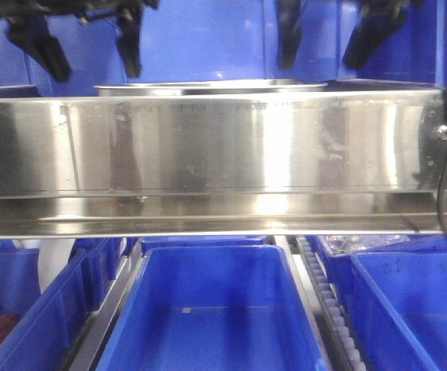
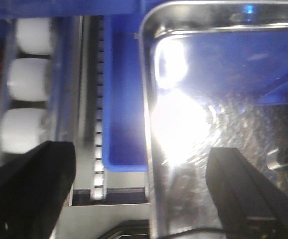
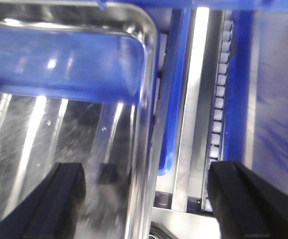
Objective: Stack silver trays without gaps
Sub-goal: 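Lift the silver tray up off the shelf with both grippers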
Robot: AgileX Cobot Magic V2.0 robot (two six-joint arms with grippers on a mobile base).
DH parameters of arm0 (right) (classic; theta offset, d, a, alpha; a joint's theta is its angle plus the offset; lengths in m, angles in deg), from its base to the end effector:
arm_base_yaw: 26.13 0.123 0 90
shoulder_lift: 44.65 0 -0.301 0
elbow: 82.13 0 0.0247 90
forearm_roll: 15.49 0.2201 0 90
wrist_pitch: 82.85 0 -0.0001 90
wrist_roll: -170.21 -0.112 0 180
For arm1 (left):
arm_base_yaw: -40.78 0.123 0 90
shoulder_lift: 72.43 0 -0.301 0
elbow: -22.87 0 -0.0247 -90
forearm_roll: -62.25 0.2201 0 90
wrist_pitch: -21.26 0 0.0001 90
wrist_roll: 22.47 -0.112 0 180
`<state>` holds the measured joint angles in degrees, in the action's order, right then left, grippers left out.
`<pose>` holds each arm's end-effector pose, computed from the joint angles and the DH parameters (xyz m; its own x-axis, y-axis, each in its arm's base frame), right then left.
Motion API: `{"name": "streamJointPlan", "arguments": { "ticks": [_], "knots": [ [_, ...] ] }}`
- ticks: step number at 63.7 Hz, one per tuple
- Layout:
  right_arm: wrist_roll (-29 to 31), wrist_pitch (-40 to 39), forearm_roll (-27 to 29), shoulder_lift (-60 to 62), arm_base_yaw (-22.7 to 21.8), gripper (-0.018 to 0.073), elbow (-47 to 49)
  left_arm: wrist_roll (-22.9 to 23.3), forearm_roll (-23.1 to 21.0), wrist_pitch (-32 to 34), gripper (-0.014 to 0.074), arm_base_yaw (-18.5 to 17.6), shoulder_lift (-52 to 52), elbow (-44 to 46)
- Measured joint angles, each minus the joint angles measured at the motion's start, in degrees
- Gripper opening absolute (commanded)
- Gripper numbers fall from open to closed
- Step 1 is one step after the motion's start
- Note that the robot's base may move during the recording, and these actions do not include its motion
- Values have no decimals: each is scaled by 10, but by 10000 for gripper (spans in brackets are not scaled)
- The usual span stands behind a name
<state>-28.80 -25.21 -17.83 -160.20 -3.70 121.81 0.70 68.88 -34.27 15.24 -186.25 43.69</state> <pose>0.3783 0.1520 0.3168 -0.8677 -0.0284 -0.4963 -0.1054 0.9862 0.1278 0.3665 -0.1633 0.3165 -0.8521 0.0406 -0.5218 0.1071 0.9894 -0.0979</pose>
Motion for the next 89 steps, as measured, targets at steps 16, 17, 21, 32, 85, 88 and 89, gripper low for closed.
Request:
{"name": "streamJointPlan", "arguments": {
  "ticks": [16,17,21,32,85,88,89],
  "knots": [
    [11,-13,0,-21,0,592,0,2,-8,7,443,0,-24,2],
    [11,-13,0,-23,0,592,0,2,-8,7,443,0,-25,2],
    [11,-14,0,-28,0,589,0,2,-8,7,443,0,-29,2],
    [13,-16,0,-39,0,473,0,3,-9,8,430,0,-29,2],
    [9,-17,8,-41,0,56,6,4,-8,11,-49,0,-42,5],
    [9,-17,8,-41,0,56,6,4,-2,11,-27,0,-42,5],
    [9,-17,8,-41,0,56,6,4,-2,11,-29,0,-42,5]
  ]
}}
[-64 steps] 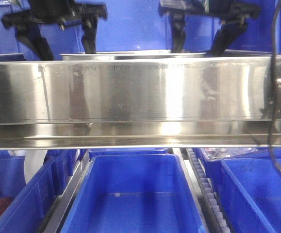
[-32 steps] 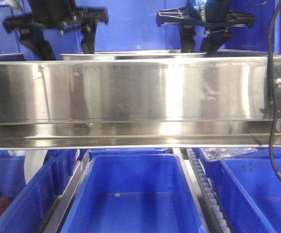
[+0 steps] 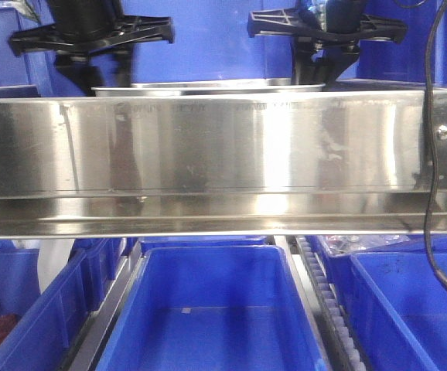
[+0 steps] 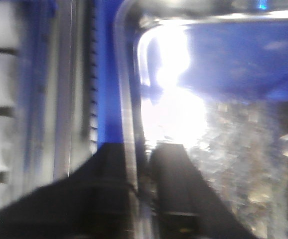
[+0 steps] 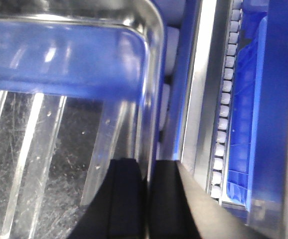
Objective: Stack silver trays without gaps
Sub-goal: 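Lift the silver tray up off the shelf with both grippers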
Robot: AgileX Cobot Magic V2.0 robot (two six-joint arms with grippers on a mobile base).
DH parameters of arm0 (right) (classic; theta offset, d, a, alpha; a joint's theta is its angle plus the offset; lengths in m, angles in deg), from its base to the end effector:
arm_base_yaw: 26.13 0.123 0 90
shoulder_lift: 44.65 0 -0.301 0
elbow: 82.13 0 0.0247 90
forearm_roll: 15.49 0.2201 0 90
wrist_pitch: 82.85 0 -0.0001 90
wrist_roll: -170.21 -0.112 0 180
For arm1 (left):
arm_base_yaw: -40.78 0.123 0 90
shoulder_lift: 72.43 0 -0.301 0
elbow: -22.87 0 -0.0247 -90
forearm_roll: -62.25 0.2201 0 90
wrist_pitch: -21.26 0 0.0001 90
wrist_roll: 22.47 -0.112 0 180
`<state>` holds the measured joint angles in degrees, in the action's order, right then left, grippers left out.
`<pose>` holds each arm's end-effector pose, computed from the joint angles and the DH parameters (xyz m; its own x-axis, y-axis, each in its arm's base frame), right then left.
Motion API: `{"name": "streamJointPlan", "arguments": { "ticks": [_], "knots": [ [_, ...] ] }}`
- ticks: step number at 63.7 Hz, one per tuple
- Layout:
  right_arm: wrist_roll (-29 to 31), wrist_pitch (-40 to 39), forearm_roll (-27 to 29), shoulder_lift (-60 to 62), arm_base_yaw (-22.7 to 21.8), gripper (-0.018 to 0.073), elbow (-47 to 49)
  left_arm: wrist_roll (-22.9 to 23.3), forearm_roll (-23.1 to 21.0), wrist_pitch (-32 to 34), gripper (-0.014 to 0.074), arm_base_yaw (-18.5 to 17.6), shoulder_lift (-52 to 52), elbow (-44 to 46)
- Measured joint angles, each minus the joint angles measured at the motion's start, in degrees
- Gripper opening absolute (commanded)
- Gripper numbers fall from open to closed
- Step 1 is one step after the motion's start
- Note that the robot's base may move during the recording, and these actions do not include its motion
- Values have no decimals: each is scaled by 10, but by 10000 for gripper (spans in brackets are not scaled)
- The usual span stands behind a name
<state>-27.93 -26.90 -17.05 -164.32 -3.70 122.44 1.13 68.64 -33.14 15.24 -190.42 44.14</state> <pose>0.3934 0.1597 0.2916 -0.8825 -0.0433 -0.4682 -0.1146 0.9855 0.1249 0.3805 -0.1706 0.2900 -0.8743 0.0426 -0.4835 0.0984 0.9910 -0.0906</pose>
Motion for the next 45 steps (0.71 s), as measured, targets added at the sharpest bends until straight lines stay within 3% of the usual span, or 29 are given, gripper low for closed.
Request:
{"name": "streamJointPlan", "arguments": {
  "ticks": [22,45],
  "knots": [
    [-1,47,-3,44,0,56,-7,5,-9,-60,-46,-13,9,25],
    [-2,80,-14,184,25,56,-36,5,22,-135,-47,-46,130,35]
  ]
}}
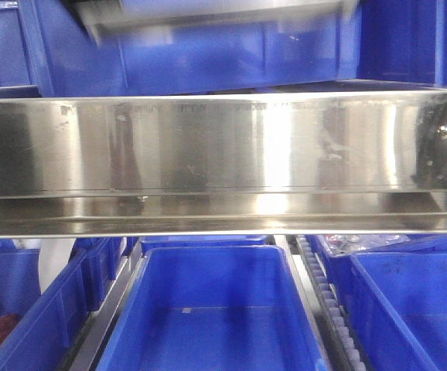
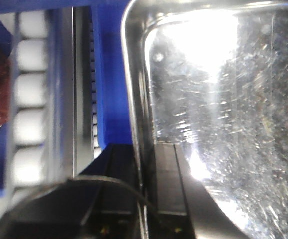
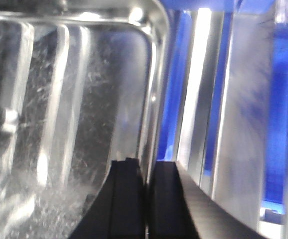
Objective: Stack silver trays without gaps
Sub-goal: 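Lift the silver tray up off the shelf with both grippers, then pull the held tray back toward the robot, clear of the shelf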
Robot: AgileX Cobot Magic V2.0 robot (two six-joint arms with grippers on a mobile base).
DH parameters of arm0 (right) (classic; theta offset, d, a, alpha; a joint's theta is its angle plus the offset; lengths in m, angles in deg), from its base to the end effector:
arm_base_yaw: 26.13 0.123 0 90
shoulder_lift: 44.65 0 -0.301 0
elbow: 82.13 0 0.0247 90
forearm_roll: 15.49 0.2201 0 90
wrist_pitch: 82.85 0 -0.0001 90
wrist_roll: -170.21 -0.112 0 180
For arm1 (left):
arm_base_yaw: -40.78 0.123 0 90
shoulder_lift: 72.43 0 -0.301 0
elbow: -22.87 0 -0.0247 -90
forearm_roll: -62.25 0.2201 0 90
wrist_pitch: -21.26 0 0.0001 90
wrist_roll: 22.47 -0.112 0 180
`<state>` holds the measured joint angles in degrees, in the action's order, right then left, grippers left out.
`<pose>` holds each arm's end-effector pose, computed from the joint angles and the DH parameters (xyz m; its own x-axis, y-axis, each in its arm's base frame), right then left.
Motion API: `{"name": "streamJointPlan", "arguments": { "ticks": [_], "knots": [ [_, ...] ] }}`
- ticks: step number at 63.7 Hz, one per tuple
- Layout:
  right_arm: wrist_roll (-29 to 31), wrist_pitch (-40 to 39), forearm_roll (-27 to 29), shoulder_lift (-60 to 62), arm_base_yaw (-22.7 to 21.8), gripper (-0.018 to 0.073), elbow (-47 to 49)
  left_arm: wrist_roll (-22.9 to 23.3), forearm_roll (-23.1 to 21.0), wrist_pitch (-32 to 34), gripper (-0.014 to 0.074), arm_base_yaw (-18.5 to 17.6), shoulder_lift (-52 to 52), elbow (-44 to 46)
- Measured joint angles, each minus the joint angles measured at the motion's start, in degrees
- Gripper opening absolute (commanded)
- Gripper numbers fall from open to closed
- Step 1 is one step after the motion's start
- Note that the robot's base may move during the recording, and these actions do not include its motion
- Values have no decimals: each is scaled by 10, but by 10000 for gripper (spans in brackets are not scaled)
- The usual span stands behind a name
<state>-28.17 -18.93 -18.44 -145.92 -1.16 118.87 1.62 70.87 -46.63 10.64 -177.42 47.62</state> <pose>0.3077 0.1376 0.3890 -0.8191 -0.0578 -0.5707 -0.1638 0.9771 0.1362 0.3100 -0.1620 0.3814 -0.8388 0.0799 -0.5385 0.1447 0.9863 -0.0790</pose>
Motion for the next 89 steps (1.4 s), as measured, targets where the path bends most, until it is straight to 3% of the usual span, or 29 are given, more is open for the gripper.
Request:
{"name": "streamJointPlan", "arguments": {
  "ticks": [11,28,52,89],
  "knots": [
    [-22,-19,-8,70,28,56,-69,-18,-5,-25,-47,-11,54,-12],
    [-44,-26,-11,157,59,56,-173,-7,6,-23,-47,-66,137,-108],
    [-46,18,-24,205,86,56,-187,34,21,-17,-47,-124,184,-163],
    [-51,19,-31,206,96,56,-187,47,30,-20,-48,-128,185,-165]
  ]
}}
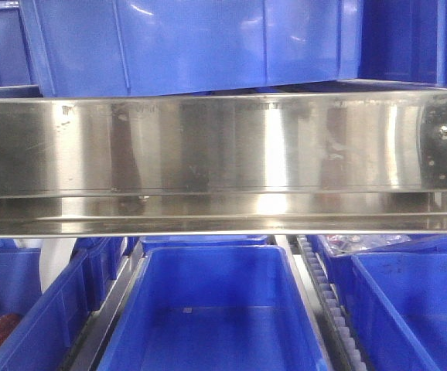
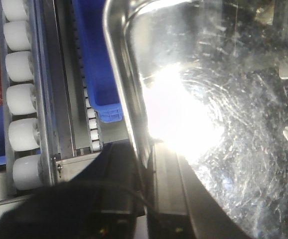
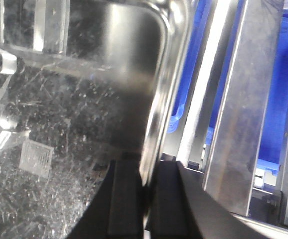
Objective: Stack silver trays without gaps
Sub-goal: 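Pull the held tray back toward the robot, clear of the shelf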
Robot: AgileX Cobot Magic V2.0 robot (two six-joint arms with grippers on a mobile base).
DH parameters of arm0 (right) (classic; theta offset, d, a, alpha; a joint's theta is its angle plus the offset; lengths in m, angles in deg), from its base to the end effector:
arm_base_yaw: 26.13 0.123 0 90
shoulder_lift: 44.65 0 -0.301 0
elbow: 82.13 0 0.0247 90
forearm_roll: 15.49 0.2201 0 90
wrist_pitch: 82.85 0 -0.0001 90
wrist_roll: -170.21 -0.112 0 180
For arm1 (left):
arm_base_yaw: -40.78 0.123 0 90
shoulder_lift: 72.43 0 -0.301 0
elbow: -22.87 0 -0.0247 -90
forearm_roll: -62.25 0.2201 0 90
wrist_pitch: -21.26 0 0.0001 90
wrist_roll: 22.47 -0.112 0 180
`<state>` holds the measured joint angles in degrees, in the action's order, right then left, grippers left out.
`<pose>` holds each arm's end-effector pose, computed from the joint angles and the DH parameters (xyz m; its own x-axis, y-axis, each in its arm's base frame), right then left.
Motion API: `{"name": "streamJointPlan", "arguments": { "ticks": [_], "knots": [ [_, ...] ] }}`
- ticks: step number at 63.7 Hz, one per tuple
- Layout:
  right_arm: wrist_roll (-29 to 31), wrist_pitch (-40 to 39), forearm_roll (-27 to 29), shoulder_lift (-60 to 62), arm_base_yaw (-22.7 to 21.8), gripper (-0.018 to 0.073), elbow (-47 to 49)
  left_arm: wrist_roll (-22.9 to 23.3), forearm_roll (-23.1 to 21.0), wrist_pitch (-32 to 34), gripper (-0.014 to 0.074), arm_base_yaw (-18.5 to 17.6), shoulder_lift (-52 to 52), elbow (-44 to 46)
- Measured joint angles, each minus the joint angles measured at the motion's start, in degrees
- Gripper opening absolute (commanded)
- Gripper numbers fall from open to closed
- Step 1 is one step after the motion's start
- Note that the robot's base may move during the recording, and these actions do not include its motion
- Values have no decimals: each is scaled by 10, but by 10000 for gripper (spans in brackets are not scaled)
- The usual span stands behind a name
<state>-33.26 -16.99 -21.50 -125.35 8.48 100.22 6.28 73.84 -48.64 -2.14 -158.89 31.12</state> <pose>0.1931 0.1203 0.3983 -0.8085 -0.1244 -0.5753 -0.2458 0.9594 0.1380 0.1978 -0.1551 0.3995 -0.8112 0.1936 -0.5517 0.2815 0.9563 -0.0784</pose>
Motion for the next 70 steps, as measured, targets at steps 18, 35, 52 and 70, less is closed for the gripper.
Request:
{"name": "streamJointPlan", "arguments": {
  "ticks": [18,35,52,70],
  "knots": [
    [0,0,0,0,0,56,0,0,0,0,-48,0,0,0],
    [0,0,0,0,0,56,0,0,0,0,-48,0,0,0],
    [0,0,0,0,0,56,0,0,0,0,-48,0,0,0],
    [0,0,-2,0,0,56,0,0,0,1,-48,0,0,0]
  ]
}}
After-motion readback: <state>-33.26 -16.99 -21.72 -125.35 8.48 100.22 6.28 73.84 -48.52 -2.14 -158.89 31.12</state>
